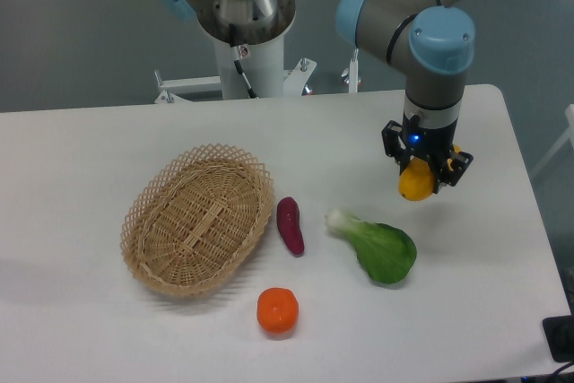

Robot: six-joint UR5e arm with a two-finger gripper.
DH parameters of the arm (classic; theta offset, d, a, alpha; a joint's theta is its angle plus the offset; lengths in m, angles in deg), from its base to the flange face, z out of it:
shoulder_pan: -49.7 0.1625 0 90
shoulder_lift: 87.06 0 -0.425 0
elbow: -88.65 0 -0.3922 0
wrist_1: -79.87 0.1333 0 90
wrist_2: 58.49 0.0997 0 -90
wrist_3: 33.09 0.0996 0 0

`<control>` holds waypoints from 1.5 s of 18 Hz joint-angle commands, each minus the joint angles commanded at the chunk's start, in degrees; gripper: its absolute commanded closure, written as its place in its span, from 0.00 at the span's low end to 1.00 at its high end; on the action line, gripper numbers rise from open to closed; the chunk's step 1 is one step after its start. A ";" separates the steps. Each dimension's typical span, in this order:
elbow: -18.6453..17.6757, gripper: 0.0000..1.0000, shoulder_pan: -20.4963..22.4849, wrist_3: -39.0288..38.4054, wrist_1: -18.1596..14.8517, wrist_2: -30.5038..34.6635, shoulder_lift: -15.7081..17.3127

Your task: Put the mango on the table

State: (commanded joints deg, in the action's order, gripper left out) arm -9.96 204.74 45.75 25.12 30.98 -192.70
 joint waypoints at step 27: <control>-14.05 0.58 0.97 1.05 0.79 -0.44 6.06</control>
State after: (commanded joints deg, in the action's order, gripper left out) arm -24.01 205.71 46.80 25.91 30.55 -186.65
